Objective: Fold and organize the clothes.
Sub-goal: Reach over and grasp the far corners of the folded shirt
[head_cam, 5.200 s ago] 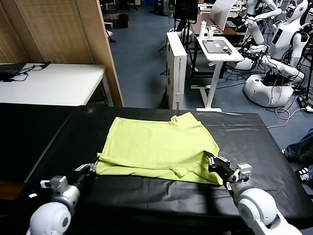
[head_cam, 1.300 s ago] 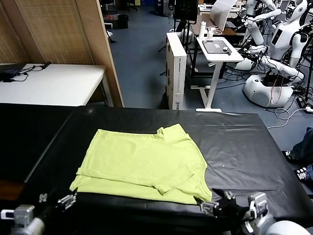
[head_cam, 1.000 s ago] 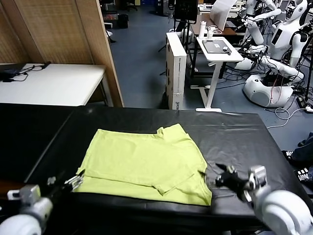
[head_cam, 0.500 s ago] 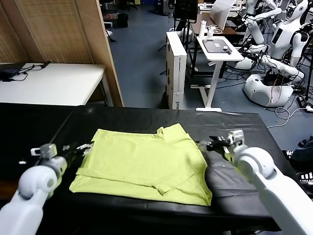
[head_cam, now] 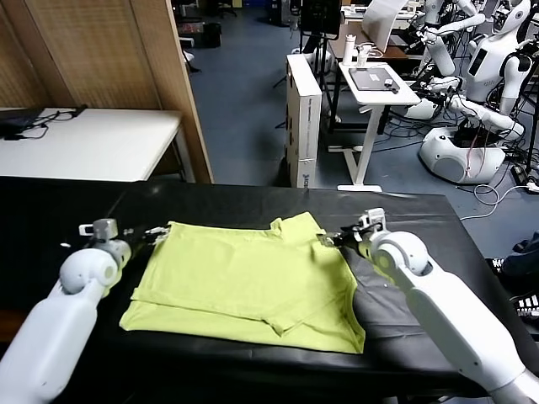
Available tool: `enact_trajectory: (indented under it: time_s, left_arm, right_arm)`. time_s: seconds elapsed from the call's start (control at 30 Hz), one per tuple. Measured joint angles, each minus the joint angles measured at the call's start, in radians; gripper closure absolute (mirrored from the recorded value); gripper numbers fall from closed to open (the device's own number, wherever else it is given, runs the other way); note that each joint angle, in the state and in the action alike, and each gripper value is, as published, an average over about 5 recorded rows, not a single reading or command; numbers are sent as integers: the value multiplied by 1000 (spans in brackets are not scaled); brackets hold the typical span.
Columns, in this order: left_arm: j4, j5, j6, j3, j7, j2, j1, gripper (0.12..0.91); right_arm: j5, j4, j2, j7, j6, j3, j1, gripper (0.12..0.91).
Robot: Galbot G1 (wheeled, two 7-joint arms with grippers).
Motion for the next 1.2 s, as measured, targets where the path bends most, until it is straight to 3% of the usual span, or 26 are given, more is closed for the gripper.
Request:
enact_trajectory:
  time_s: [0.17,0.27,0.6,0.67,0.77,0.83,0.93,1.2]
  left_arm:
    - [28,9,1,24,0,-15,-25,126]
    - [41,17,1,37,2,-20,-34,148]
    - [55,41,-3,51,17,-28,-35,376]
    - [55,44,-3,52,19,-27,-34,470]
    - [55,46,-3,53,21,-27,-32,653]
    - [54,47,-1,54,23,-27,-31,751]
    - [48,49,1,53,25,-26,-29,821]
    - [4,22,3,33,17,-1,-6,873]
  right_arm:
    - [3,-4,2,2,0,0,1,130]
    - [3,-5,4,1,0,-2,-1,190]
    - [3,-10,5,-4,0,-6,-7,645]
    - [2,-9,5,-5,0,-7,-9,757]
    - [-3,-6,6,-10,0,-4,-14,859]
    - [-10,-1,5,-19,0,2,-20,883]
    - [-15,12,1,-35,2,15,-33,886]
    - [-5,74,-32,-50,79,59,-80,886]
